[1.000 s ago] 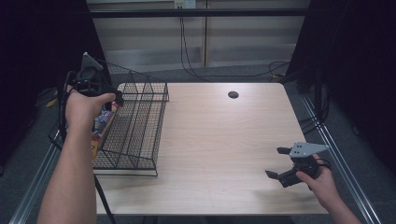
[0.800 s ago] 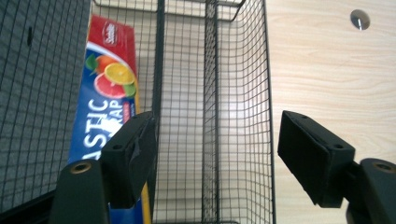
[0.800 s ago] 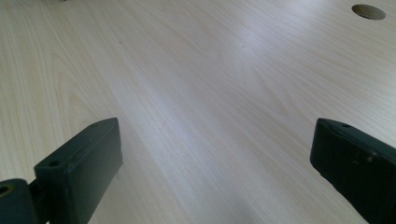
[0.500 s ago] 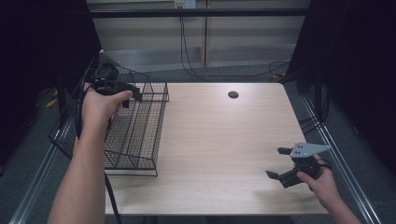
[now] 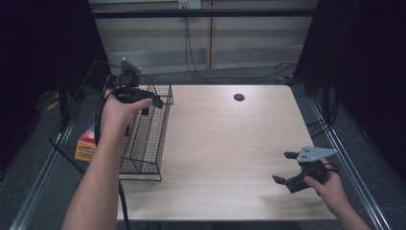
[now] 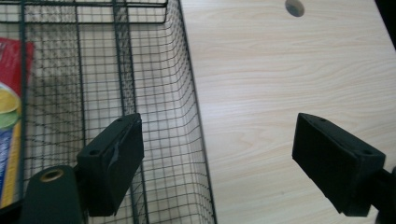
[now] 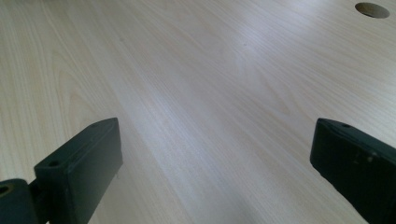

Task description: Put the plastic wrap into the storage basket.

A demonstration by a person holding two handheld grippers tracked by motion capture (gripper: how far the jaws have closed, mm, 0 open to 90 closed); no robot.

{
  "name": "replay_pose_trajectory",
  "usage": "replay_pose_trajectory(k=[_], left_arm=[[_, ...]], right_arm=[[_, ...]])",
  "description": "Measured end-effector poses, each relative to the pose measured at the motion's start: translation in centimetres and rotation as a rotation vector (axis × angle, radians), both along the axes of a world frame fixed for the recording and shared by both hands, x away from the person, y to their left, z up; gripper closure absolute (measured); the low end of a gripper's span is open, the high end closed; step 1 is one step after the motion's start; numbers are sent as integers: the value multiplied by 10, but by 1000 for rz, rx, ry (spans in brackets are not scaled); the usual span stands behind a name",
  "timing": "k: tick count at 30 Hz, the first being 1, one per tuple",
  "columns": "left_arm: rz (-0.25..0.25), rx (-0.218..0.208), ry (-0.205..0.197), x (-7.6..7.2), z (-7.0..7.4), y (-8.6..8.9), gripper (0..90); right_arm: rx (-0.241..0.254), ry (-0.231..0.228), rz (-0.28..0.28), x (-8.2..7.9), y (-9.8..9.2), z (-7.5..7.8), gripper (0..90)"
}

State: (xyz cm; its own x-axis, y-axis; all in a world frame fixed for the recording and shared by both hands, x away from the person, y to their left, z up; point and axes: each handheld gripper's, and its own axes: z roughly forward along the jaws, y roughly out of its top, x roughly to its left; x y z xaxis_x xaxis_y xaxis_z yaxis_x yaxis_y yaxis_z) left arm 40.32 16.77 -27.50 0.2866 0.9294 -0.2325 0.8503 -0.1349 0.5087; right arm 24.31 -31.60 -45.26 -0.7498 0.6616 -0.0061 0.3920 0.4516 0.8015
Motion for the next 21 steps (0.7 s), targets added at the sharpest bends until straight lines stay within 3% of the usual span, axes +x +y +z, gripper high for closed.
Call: replay_pose_trajectory(k=[15,21], left_arm=[[-144,-29,-12,-8,-15,-41,154],[-180,-32,-23,-13,-25,-54,153]], right_arm=[[-4,4,8,0,0,-1,19],[-2,3,7,0,0,-1,19]])
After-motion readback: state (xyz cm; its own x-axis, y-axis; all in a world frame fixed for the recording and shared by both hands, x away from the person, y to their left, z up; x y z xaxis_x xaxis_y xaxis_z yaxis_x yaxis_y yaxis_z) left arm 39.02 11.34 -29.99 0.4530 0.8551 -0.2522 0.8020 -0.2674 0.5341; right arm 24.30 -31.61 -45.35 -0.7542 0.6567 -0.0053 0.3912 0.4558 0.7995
